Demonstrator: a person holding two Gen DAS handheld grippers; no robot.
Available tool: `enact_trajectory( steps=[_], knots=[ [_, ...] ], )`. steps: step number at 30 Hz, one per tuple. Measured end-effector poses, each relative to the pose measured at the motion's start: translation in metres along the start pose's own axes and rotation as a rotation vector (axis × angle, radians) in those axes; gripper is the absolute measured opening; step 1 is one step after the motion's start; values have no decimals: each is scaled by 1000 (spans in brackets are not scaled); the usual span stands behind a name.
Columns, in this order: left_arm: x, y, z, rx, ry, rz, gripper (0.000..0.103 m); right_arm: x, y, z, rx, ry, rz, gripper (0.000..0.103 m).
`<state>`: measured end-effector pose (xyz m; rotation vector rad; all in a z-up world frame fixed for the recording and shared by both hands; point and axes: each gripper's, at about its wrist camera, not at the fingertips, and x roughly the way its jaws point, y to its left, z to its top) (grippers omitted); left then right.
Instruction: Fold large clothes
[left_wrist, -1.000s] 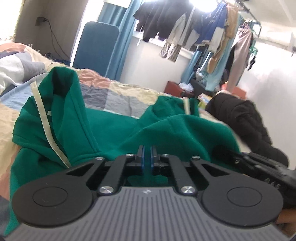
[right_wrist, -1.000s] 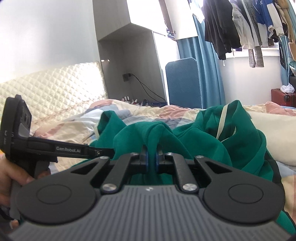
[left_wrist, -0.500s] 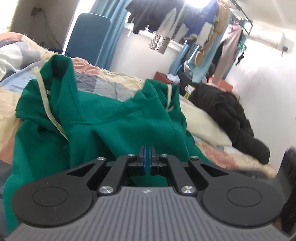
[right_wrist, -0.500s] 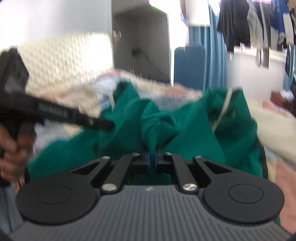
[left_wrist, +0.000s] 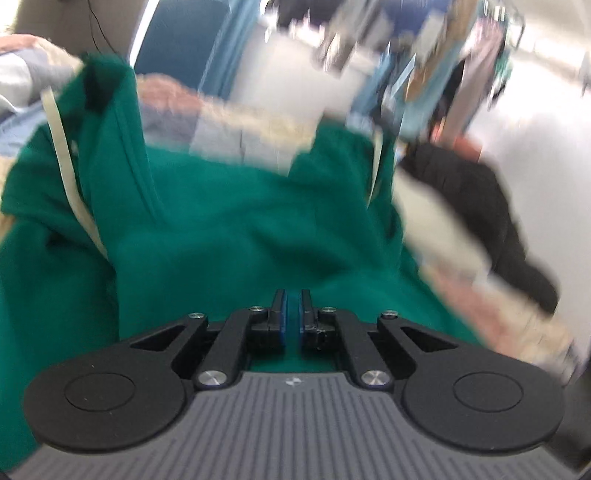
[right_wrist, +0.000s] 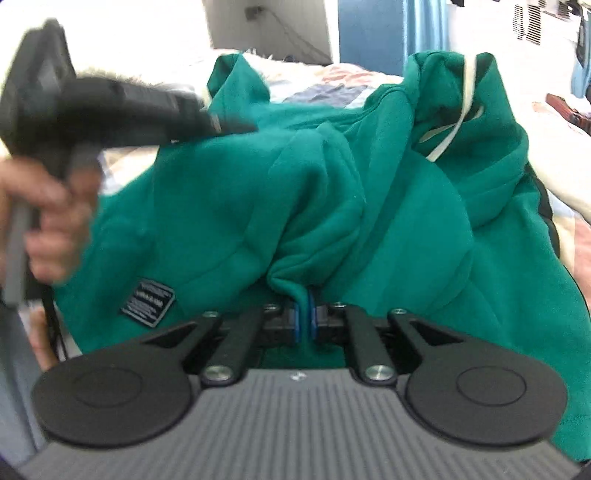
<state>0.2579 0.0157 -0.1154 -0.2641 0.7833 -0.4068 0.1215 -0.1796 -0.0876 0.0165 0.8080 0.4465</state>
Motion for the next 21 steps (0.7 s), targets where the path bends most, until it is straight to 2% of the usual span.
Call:
enact_trajectory(
  steps=[3, 6, 8, 9, 13, 18, 21],
  knots=[
    [13, -5, -16, 21, 121, 46, 5, -10, -8, 4, 22, -27, 24, 11],
    [14, -8, -24, 41, 154, 76, 5, -22, -21, 7, 84, -61, 65, 14],
    [13, -7, -25, 37, 169, 86, 5, -29, -28, 9, 108, -89, 68, 34],
    [12, -5, -24, 29, 174, 88, 5, -33, -31, 9, 122, -104, 73, 37],
    [17, -3, -24, 19, 183, 97, 5, -44, -37, 12, 161, -165, 88, 37],
    [23, -11, -26, 35, 189, 112, 5, -37, -26, 22, 117, -233, 83, 37],
    [23, -11, -28, 34, 189, 114, 5, -38, -29, 26, 136, -266, 95, 36]
  ],
)
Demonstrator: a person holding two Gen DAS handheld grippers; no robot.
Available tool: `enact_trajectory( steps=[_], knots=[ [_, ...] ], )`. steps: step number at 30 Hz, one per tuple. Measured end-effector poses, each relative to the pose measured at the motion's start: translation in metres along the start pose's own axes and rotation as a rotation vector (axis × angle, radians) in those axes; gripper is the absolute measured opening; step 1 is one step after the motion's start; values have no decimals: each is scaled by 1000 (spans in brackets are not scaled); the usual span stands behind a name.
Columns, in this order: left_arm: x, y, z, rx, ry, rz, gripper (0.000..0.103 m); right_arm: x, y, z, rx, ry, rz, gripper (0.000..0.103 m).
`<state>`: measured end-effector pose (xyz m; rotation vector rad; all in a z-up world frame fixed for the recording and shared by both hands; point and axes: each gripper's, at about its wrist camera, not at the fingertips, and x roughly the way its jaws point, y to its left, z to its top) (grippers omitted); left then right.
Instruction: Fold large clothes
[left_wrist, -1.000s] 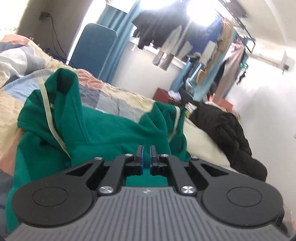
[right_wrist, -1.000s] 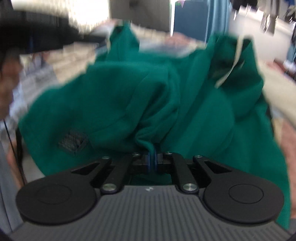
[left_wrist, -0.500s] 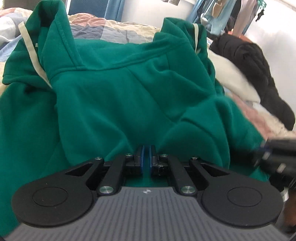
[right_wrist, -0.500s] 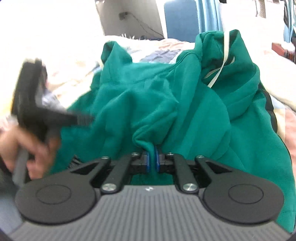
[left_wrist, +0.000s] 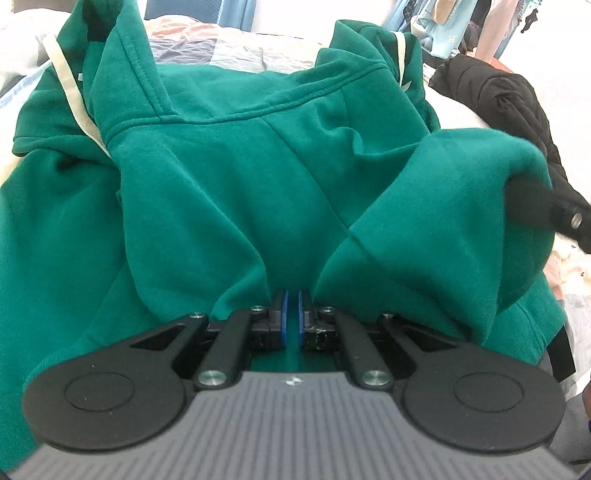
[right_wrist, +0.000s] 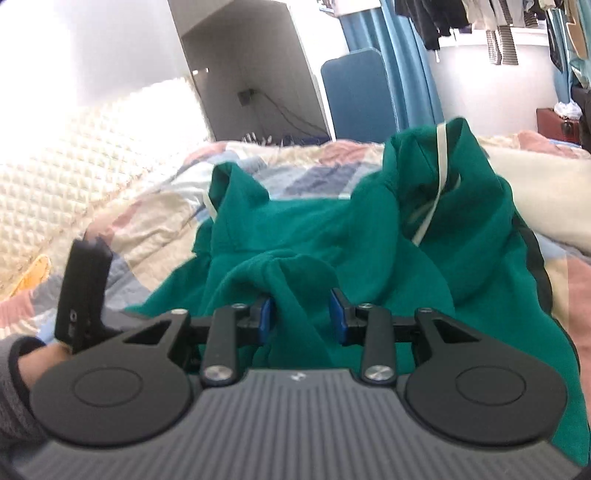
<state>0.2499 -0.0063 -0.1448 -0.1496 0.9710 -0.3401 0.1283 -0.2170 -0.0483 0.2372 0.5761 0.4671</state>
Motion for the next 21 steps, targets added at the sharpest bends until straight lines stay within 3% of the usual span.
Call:
enact_trajectory(
  steps=[5, 11, 15, 19, 21],
  knots=[
    [0, 0, 0, 8, -1, 3, 5, -16, -13, 2, 67, -62, 13, 37],
    [-1, -2, -1, 34, -6, 11, 5, -20, -9, 10, 61, -137, 28, 37],
    [-4, -1, -2, 28, -17, 1, 5, 13, 0, 5, 5, -19, -26, 37],
    [-15, 4, 2, 4, -46, -30, 5, 54, -5, -21, 25, 212, -95, 36],
    [-27, 12, 8, -35, -89, -39, 5, 64, -5, -32, -1, 272, -126, 37]
  ],
)
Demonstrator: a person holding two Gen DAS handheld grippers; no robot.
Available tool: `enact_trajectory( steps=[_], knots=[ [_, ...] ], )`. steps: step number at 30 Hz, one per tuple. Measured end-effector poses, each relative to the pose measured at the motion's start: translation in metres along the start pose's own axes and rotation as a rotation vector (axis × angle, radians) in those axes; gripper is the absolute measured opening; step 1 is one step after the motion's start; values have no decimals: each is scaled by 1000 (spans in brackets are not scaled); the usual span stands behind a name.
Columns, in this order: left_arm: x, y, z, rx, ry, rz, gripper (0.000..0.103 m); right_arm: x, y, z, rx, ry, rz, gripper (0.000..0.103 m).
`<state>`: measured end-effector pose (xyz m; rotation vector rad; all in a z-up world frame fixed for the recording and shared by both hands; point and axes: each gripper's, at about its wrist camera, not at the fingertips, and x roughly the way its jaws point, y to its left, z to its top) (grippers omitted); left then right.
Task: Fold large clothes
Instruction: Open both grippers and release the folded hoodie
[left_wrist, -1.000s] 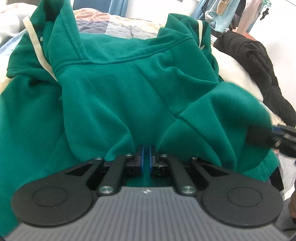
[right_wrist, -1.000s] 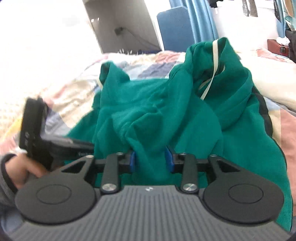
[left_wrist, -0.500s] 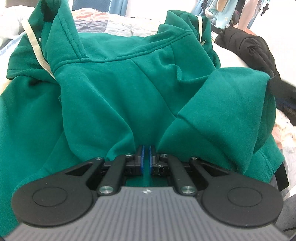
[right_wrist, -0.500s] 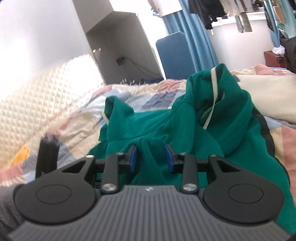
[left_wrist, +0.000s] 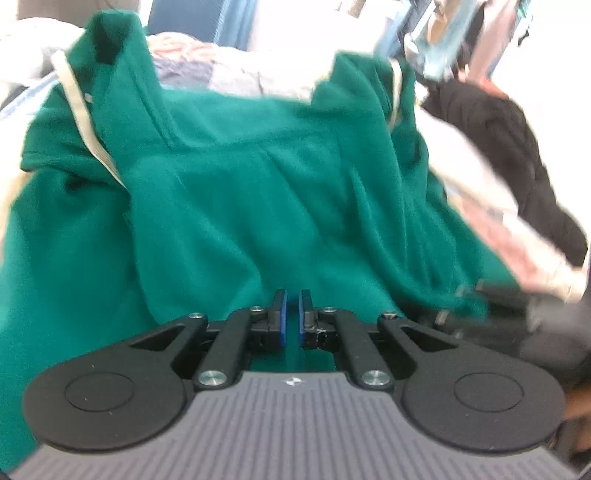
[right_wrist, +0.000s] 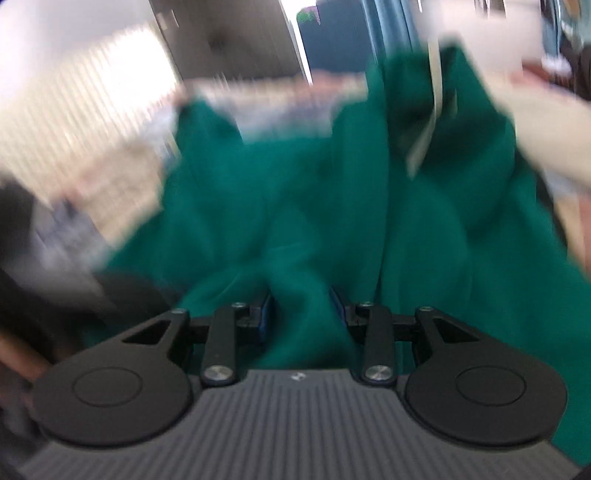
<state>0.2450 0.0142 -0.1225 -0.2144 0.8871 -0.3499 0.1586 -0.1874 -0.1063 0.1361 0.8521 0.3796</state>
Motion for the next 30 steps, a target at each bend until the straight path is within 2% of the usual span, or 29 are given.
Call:
enact_trajectory(
  steps=[2, 4, 6, 9, 11, 14, 16, 17, 19, 22, 25, 26, 27, 28, 29, 30],
  knots=[
    [-15, 9, 10, -49, -72, -13, 10, -4, 0, 5, -14, -4, 14, 37],
    [-26, 18, 22, -83, -137, -9, 24, -14, -3, 17, -7, -40, 35, 36],
    [-31, 27, 38, -90, -201, 44, 47, -25, -9, 32, 29, -88, 77, 36],
    [-28, 46, 68, -114, -269, 174, 49, -31, -19, 62, 51, -155, 63, 38],
    [-23, 60, 88, -121, -304, 238, 49, -26, -21, 84, 36, -196, 10, 50],
    [-12, 81, 115, -127, -354, 337, 49, -8, -26, 121, 6, -250, -69, 51],
    [-1, 94, 129, -134, -365, 343, 50, 9, -31, 147, 4, -278, -106, 54],
    [4, 98, 134, -138, -364, 334, 50, 19, -33, 159, -3, -290, -122, 61],
    [17, 106, 139, -151, -369, 328, 50, 41, -33, 182, -24, -308, -159, 66],
    [37, 118, 144, -173, -357, 326, 50, 73, -27, 199, -135, -302, -229, 65],
    [57, 133, 147, -198, -340, 289, 50, 100, -16, 198, -279, -298, -361, 62],
    [63, 138, 149, -213, -338, 284, 48, 107, -15, 198, -308, -290, -394, 53],
    [69, 144, 151, -231, -329, 279, 42, 113, -16, 197, -327, -278, -426, 47],
    [75, 147, 151, -243, -313, 277, 37, 117, -20, 200, -325, -265, -450, 32],
    [78, 148, 151, -240, -301, 287, 29, 116, -24, 199, -305, -256, -460, 22],
    [80, 148, 150, -231, -300, 299, 18, 114, -30, 198, -275, -251, -461, 18]
  ],
)
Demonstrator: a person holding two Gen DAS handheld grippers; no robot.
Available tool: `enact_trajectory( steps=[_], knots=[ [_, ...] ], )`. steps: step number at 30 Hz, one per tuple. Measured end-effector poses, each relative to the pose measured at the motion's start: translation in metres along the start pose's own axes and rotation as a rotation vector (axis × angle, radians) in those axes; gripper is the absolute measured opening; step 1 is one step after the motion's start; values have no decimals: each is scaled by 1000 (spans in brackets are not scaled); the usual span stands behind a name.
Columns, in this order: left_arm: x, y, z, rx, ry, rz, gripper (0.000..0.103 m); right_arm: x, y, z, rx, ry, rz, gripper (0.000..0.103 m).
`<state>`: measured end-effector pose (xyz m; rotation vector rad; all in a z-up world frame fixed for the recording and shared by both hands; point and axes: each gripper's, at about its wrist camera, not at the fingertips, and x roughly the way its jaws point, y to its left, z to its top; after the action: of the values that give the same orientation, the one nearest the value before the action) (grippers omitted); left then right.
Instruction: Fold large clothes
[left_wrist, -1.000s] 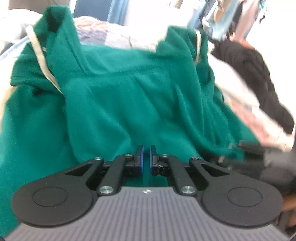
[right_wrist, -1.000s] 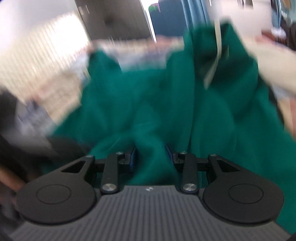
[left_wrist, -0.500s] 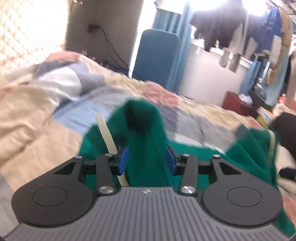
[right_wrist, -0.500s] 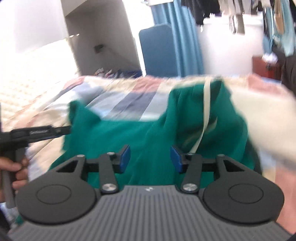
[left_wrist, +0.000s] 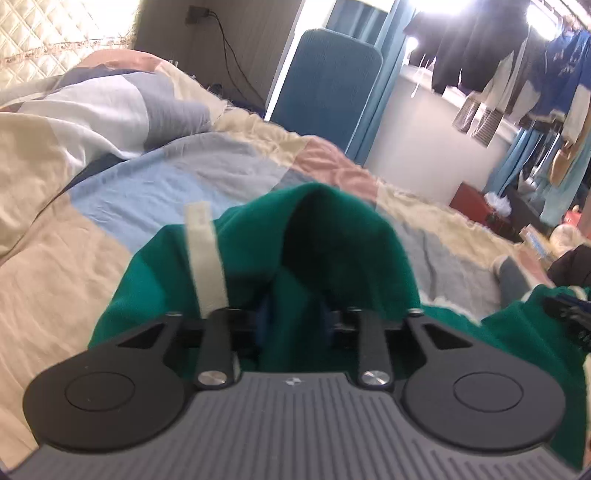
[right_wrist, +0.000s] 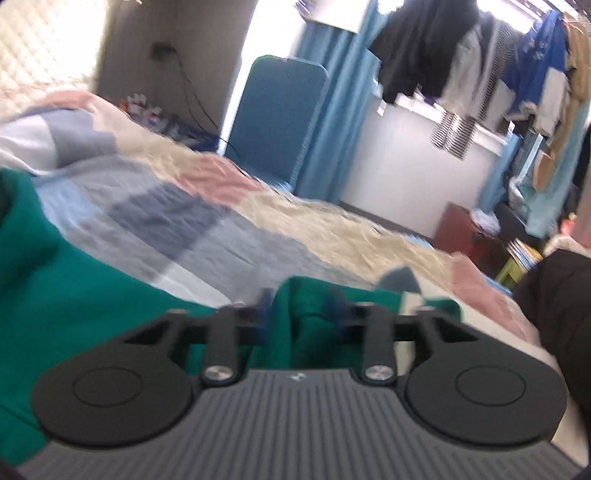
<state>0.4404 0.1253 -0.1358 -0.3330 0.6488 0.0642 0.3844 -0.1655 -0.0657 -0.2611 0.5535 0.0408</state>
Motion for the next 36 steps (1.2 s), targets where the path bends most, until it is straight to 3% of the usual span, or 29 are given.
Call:
enact_trajectory(
  steps=[3, 9, 14, 17, 23, 26, 31, 32, 34, 36],
  knots=[
    [-5, 1, -4, 14, -14, 17, 6, -6, -13, -2, 56, -18, -6, 13],
    [-37, 29, -1, -108, -30, 5, 3, -59, -52, -14, 169, -106, -20, 11],
    [-64, 64, -6, -256, -7, -9, 3, -87, -82, -45, 263, -92, -33, 11],
    [-68, 74, -13, -299, 21, -4, 3, -82, -94, -73, 351, -32, -20, 11],
    [-52, 74, -30, -286, 65, 70, 3, -40, -103, -126, 512, 132, 35, 11],
    [-40, 76, -37, -268, 68, 91, 3, -31, -95, -132, 511, 131, 43, 11],
    [-51, 73, -33, -245, 47, 64, 4, -39, -96, -132, 519, 95, 71, 14],
    [-56, 71, -31, -237, 45, 63, 6, -43, -98, -129, 533, 88, 77, 14],
    [-68, 67, -28, -229, 53, 48, 19, -53, -102, -125, 572, 78, 83, 15],
    [-85, 64, -26, -236, 38, 25, 45, -63, -105, -120, 607, 68, 91, 24]
  ],
)
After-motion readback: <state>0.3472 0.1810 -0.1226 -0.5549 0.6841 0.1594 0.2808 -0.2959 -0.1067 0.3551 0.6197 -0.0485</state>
